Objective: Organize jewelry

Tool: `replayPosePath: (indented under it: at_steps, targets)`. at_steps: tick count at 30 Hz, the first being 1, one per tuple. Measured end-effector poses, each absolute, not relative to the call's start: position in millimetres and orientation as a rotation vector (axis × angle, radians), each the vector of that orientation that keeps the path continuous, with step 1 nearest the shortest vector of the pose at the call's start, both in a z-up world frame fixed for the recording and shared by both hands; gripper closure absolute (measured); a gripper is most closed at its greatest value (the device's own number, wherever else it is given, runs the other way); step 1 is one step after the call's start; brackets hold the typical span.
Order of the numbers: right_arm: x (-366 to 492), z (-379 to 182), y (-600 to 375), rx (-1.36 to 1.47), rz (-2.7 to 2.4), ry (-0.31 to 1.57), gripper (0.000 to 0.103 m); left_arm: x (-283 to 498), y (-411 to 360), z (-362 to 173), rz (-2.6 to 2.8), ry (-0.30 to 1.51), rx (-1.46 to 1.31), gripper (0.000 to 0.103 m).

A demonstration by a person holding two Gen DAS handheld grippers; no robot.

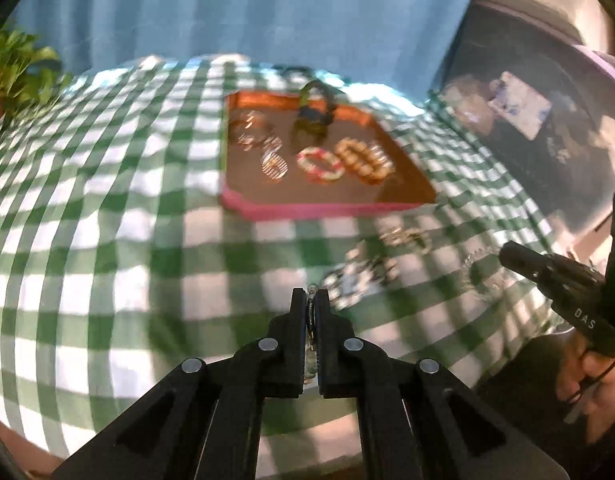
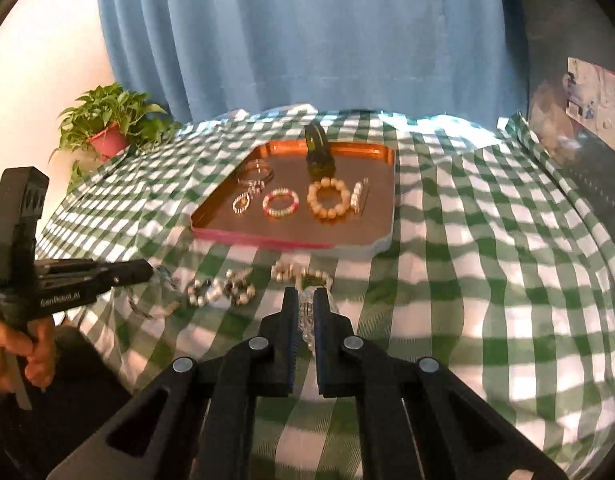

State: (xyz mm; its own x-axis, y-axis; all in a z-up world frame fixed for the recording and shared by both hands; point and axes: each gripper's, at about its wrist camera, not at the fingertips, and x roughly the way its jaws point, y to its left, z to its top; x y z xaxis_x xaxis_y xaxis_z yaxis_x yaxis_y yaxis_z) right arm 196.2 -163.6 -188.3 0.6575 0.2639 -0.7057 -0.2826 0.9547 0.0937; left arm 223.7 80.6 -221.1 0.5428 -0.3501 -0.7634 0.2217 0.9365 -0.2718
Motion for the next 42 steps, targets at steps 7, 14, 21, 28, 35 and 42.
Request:
replayPosePath:
  at_steps: [7, 14, 21, 28, 35, 42]
  targets:
    - [205.1, -217.2, -182.7, -0.011, 0.272, 0.856, 0.097, 224.3, 78.5, -248.9, -0.286, 0.982, -0.072, 0.093]
    - [214.9, -241.3, -180.3, -0.097, 0.228, 0.931, 0.076, 224.2, 69.6, -250.7, -0.269, 0.928, -0.030, 0.085]
    - [219.8, -242.5, -184.5, -0.093, 0.215, 0.920, 0.097, 219.8, 57.1, -245.0, -0.181, 0.911, 0.093, 0.101]
    - [202.0, -207.7, -183.2, -0.050, 0.212, 0.822, 0.097, 203.6, 54.3, -209.9, -0.175, 0.897, 0.054, 0.103]
    - [174.7, -176.0, -172.5, 0.021, 0.233, 0.793, 0.097, 179.6, 43.1, -159.7, -0.150, 0.823, 0.063, 0.103]
    - [152.3, -155.4, -167.0, 0.028, 0.211, 0.773, 0.097, 166.4, 53.4, -134.4, -0.168, 0.799, -0.023, 0.103]
